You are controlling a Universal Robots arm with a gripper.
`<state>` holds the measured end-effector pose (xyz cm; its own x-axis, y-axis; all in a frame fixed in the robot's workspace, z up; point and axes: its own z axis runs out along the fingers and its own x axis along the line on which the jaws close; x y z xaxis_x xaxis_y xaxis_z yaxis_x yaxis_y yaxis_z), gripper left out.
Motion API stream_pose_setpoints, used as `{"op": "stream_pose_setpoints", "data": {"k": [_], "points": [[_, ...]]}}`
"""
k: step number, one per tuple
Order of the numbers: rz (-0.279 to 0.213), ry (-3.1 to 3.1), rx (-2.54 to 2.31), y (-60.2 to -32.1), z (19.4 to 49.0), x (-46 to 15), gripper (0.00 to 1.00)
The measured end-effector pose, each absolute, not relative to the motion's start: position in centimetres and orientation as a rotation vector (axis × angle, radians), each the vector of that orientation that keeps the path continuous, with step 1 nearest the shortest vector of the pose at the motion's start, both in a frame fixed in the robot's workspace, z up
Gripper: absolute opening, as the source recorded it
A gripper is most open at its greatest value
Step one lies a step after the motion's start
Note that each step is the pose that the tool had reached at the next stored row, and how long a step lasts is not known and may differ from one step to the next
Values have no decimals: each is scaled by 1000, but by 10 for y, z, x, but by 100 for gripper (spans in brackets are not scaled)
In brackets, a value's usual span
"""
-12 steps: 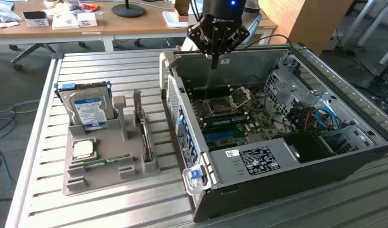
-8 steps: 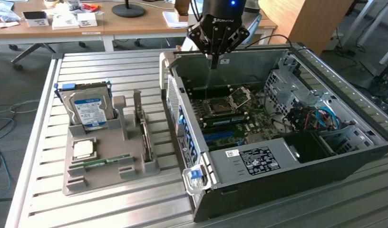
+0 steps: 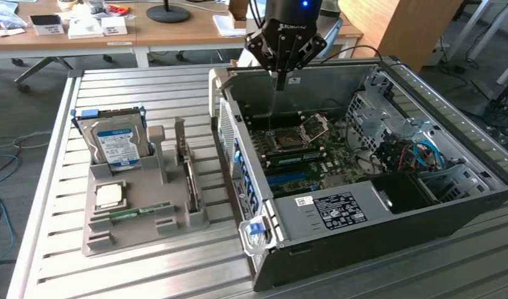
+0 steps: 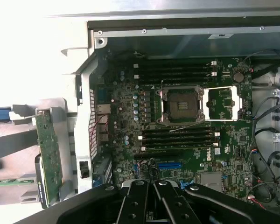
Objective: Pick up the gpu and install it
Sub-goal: 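Reach for the gpu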
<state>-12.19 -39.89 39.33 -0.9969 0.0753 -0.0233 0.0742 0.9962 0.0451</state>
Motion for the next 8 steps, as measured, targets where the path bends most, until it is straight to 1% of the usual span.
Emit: {"op": "stream_pose_setpoints", "data": {"k": [8], "points": [[69,3114,117,-399,393,-134,11]]}}
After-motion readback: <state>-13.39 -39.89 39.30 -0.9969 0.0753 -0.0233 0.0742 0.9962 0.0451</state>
